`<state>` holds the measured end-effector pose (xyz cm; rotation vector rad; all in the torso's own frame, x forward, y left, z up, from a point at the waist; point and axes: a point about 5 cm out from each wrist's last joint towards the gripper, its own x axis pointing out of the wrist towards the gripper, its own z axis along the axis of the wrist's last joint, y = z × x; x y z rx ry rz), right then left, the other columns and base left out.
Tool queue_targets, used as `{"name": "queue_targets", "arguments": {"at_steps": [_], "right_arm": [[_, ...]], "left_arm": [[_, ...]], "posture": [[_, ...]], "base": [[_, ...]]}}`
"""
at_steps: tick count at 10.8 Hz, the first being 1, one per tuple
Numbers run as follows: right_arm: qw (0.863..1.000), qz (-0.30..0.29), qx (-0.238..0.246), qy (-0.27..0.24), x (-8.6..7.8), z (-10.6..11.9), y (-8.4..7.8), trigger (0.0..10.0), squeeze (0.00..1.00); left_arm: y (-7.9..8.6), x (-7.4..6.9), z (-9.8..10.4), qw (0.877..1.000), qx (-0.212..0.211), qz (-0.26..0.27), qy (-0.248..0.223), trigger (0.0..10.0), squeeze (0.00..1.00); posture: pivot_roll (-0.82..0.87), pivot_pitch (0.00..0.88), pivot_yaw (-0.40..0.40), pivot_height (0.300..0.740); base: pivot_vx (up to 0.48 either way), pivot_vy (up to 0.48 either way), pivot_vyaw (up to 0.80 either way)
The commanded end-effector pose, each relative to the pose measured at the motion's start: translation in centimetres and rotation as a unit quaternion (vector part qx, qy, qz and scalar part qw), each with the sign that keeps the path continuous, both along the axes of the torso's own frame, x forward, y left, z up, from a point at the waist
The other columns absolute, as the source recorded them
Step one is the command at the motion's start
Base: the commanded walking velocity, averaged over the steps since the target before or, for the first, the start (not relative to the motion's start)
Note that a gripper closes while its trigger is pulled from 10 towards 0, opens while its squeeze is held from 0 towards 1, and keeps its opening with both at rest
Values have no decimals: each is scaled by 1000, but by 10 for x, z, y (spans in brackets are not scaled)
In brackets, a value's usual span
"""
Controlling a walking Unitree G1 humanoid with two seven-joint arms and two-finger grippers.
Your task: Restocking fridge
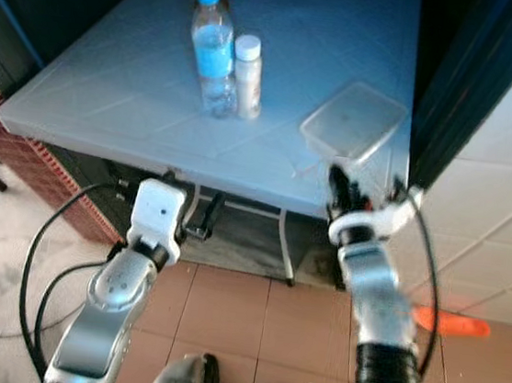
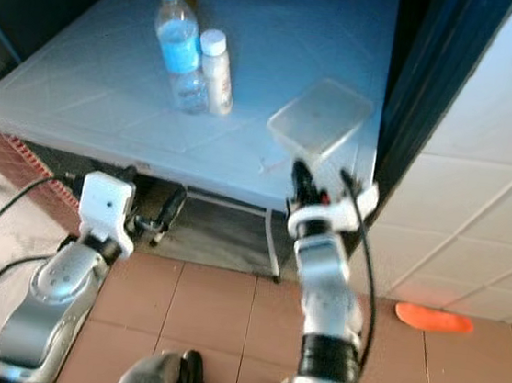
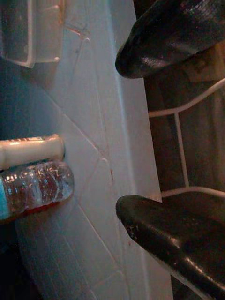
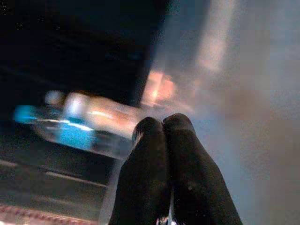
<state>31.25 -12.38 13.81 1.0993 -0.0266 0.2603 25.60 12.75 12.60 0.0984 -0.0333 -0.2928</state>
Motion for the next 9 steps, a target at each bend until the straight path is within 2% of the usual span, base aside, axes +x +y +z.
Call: {"name": "queue_targets", "arguments": {"at_steps": [1,2,3,4,5,6,7,8,9], "right_arm": [[999,30,13,43,-22,-25,17,0,0],[998,32,3,47,-27,-28,13,0,0],[998,39,-32,32,-32,-22,9,2196,0],[994,57,-92,13,-34,-20,10,10000,0],[985,70,-158,-13,-38,-17,13,10000,549],[965,69,-252,-39,-43,-16,13,10000,714],[944,37,-327,-38,-47,-19,3,10000,0],[941,-2,-339,-21,-49,-20,-10,10000,1000],[927,-50,-371,-14,-51,-19,-29,10000,1000]], "left_arm": [[2,0,-3,1000,6,5,4,10000,0],[1,1,-3,1000,5,3,3,10000,0],[1,2,-3,1000,5,2,2,10000,0],[2,3,-2,1000,6,4,1,10000,0],[3,4,-3,1000,9,9,1,10000,0],[3,4,-4,1000,8,10,2,10000,0],[2,4,-5,1000,5,10,4,10000,0],[1,3,-6,1000,4,9,4,10000,0],[-2,3,-8,1000,1,6,6,10000,0]], "posture": [[0,120,123,740],[-3,119,124,740],[-7,115,127,740],[-8,114,128,740],[-10,109,126,740],[-10,109,126,740],[-23,106,113,740],[-35,107,112,740],[-51,106,114,740]], "base": [[0,0,0],[0,0,0],[0,0,0],[0,0,0],[0,0,0],[0,0,0],[0,0,0],[0,0,0],[0,0,0]]}}
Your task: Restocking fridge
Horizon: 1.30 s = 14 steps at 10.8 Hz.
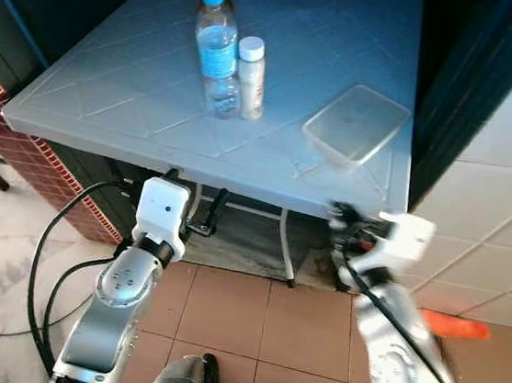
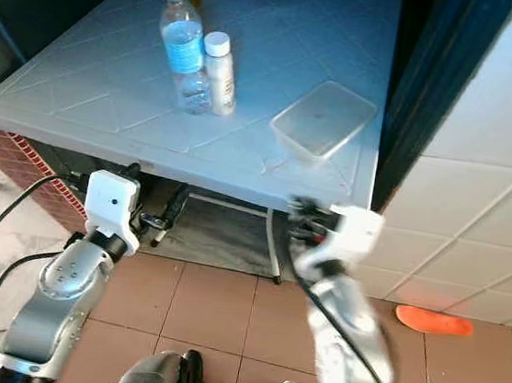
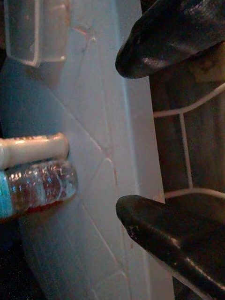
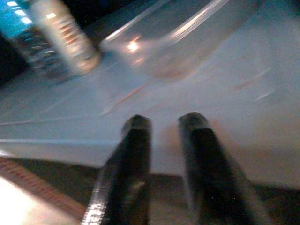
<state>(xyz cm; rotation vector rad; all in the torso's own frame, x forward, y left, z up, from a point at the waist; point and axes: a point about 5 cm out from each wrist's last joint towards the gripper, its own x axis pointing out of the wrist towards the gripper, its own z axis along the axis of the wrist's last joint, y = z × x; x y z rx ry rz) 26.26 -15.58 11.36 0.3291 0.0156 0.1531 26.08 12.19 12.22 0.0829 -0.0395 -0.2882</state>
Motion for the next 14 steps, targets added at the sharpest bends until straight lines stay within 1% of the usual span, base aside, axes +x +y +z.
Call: {"name": "queue_targets", "arguments": {"at_steps": [1,2,3,4,5,6,8,10,11,12,13,14], "right_arm": [[1000,-25,-4,-8,2,3,-5,10000,1000],[997,-72,-31,-20,9,9,-16,10000,1000],[995,-96,-24,-22,14,13,-24,10000,1000],[993,-112,-36,-30,21,18,-34,10000,1000],[991,-123,-32,-30,30,21,-42,10000,1000],[991,-133,-16,-30,40,26,-49,10000,1000],[991,-129,-13,-36,47,30,-49,10000,1000],[992,-120,2,-44,54,33,-45,10000,1000],[994,-100,2,-51,58,37,-44,10000,1000],[995,-86,23,-52,65,40,-44,10000,1000],[996,-75,24,-50,74,43,-43,10000,216],[996,-67,56,-35,82,43,-41,10000,0]], "left_arm": [[0,-1,-6,1000,7,0,9,10000,0],[-2,2,-5,1000,5,-2,7,10000,0],[-1,2,-5,1000,5,-1,6,10000,0],[-1,2,-7,1000,4,2,7,10000,0],[-2,1,-8,1000,3,2,7,10000,0],[-4,0,-8,1000,1,1,6,10000,0],[-2,0,-8,1000,1,6,5,10000,0],[-1,0,-8,1000,2,7,6,10000,0],[-1,0,-8,1000,2,7,6,10000,0],[-1,-1,-7,1000,3,7,6,10000,0],[-1,-1,-7,1000,4,6,6,10000,0],[-1,-2,-7,1000,5,6,6,10000,0]], "posture": [[-56,104,115,740],[-61,100,112,740],[-61,96,106,740],[-63,95,103,740],[-63,95,101,740],[-60,93,100,740],[-57,94,98,740],[-54,100,100,740],[-54,100,100,740],[-51,109,104,740],[-48,113,105,740],[-39,119,105,740]], "base": [[0,0,0],[0,0,0],[0,0,0],[0,0,0],[0,0,0],[0,0,0],[0,0,0],[0,0,0],[0,0,0],[0,0,0],[0,0,0],[0,0,0]]}}
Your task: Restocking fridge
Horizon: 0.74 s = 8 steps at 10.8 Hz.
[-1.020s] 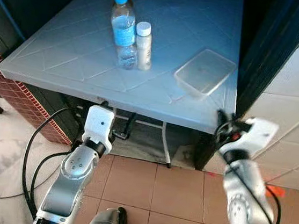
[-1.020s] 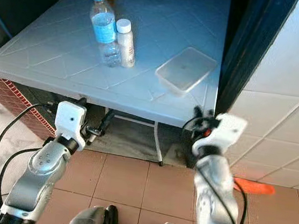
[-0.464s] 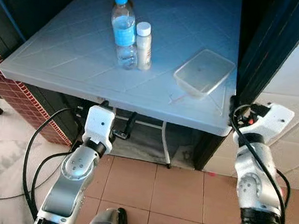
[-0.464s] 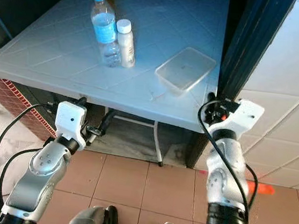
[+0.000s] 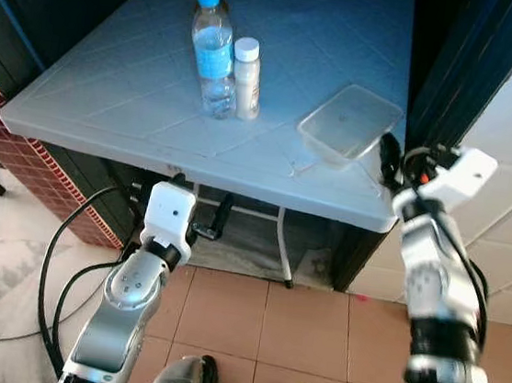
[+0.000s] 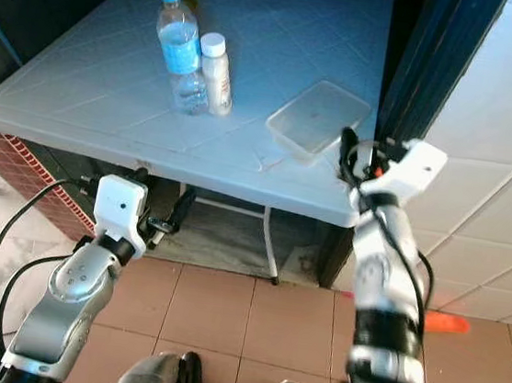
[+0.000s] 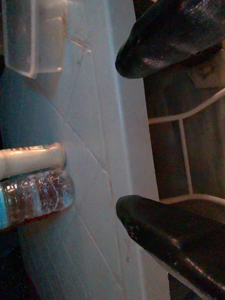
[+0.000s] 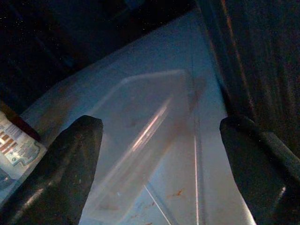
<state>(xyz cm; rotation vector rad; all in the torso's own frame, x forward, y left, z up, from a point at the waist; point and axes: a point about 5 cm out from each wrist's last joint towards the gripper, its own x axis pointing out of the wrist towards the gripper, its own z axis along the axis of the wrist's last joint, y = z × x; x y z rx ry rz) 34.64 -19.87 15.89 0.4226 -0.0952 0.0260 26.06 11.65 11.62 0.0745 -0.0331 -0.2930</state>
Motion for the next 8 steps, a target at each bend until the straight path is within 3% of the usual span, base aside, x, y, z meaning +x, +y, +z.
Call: {"name": "queue_targets", "arguments": {"at_steps": [1,3,4,7,8], "right_arm": [[1000,5,15,7,2,-2,2,10000,0],[998,9,65,12,12,-2,0,10000,0],[995,25,97,15,16,-2,3,10000,0],[989,56,135,23,28,-4,20,10000,0],[986,62,151,28,32,-4,26,1804,0]], "left_arm": [[5,-3,-1,1000,10,9,3,10000,0],[9,-5,-1,1000,13,13,4,10000,0],[9,-6,-1,1000,14,13,5,10000,0],[10,-7,0,1000,18,10,6,10000,0],[11,-8,1,1000,19,10,6,10000,0]], "posture": [[-33,121,103,740],[-19,132,104,740],[-17,135,106,740],[-5,147,113,740],[0,151,114,740]], "base": [[0,0,0],[0,0,0],[0,0,0],[0,0,0],[0,0,0]]}}
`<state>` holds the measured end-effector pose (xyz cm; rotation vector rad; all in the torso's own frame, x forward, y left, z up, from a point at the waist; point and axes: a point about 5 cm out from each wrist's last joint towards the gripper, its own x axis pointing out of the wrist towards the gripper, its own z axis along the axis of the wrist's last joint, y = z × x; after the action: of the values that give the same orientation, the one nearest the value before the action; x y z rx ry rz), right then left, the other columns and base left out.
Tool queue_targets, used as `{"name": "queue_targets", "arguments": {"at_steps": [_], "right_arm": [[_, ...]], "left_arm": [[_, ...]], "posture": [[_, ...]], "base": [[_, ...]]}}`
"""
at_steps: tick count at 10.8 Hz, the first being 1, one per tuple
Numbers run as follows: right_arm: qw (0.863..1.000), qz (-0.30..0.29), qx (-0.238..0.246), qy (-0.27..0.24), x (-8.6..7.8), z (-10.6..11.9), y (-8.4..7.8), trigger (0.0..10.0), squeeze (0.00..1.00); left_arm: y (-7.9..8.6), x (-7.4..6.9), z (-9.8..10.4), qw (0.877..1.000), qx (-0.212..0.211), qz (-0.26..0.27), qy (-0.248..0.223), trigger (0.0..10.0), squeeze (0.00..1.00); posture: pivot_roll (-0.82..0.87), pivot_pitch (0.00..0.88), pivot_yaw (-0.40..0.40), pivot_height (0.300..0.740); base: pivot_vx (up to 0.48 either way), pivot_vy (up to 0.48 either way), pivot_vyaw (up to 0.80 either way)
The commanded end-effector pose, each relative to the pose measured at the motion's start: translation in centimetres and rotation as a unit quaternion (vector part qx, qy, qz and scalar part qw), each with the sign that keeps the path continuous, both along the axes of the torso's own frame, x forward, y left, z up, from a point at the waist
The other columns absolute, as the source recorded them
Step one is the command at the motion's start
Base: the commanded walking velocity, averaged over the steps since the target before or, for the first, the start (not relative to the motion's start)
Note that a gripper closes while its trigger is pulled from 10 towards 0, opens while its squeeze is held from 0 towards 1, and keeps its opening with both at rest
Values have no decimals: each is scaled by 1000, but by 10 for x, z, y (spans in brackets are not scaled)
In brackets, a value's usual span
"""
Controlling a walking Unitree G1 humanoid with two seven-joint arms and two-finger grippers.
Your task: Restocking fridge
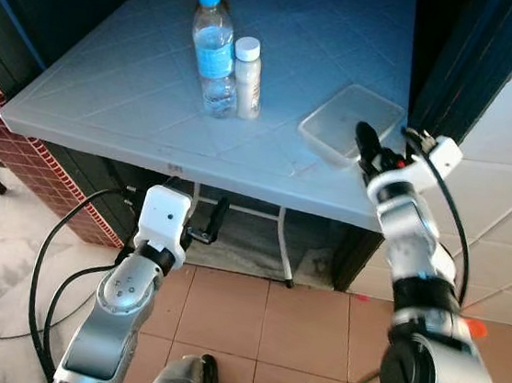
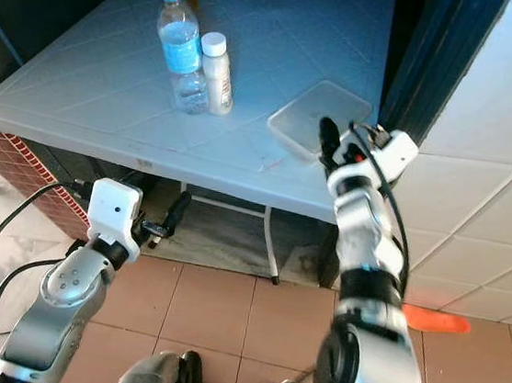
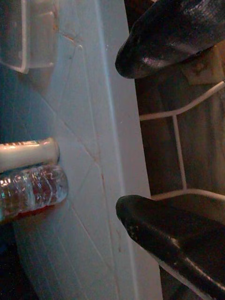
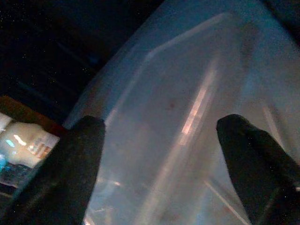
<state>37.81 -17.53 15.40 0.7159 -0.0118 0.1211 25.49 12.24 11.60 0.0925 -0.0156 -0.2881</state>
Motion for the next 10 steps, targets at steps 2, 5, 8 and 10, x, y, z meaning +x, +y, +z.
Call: {"name": "queue_targets", "arguments": {"at_steps": [2,5,8,10], "right_arm": [[1000,0,27,0,7,1,7,0,0],[999,-6,51,8,11,0,8,0,0],[998,-21,64,19,12,-6,1,0,0],[997,-24,66,20,13,-6,-2,0,0]], "left_arm": [[6,-3,1,1000,11,7,1,10000,0],[7,-4,2,1000,12,8,2,10000,0],[6,-4,2,1000,13,8,3,10000,0],[6,-3,2,1000,12,7,0,10000,0]], "posture": [[4,154,115,740],[12,155,113,740],[10,149,111,740],[11,143,109,740]], "base": [[0,0,0],[0,0,0],[0,0,0],[0,0,0]]}}
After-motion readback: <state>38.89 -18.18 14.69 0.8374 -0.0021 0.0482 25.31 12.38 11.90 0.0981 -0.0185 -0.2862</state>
